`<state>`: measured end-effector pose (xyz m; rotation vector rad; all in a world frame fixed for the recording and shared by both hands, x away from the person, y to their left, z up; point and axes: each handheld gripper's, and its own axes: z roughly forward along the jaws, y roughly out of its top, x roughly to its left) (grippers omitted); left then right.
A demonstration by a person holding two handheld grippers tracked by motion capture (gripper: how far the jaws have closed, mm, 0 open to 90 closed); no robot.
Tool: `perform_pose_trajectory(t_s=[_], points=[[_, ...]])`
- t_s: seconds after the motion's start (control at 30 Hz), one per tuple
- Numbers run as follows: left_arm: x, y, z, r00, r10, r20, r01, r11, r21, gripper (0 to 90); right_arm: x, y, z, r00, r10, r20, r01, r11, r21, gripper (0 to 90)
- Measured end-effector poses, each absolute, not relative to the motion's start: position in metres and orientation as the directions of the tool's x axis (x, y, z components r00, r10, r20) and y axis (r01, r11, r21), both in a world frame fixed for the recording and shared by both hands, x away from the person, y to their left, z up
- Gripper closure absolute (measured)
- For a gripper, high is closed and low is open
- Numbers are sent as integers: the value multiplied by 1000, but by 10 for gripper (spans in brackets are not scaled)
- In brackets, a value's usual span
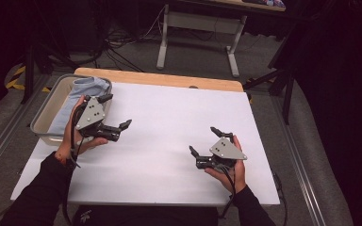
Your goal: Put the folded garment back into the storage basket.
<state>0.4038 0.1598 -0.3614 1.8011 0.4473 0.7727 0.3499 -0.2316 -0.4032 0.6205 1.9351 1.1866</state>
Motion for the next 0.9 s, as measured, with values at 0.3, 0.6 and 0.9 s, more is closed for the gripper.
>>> perform_pose_trajectory(t_s=[0.3,0.6,0.9], points=[[395,147,-372,736,589,334,-79,-415,906,37,349,-231,-404,-589,725,-356,14,450,893,75],[386,148,-383,751,568,336,-76,-431,899,40,347,-229,-406,-597,719,-356,16,454,891,75],[373,153,-387,758,559,335,-81,-429,900,44,342,-231,-407,-599,718,-354,11,450,893,76]])
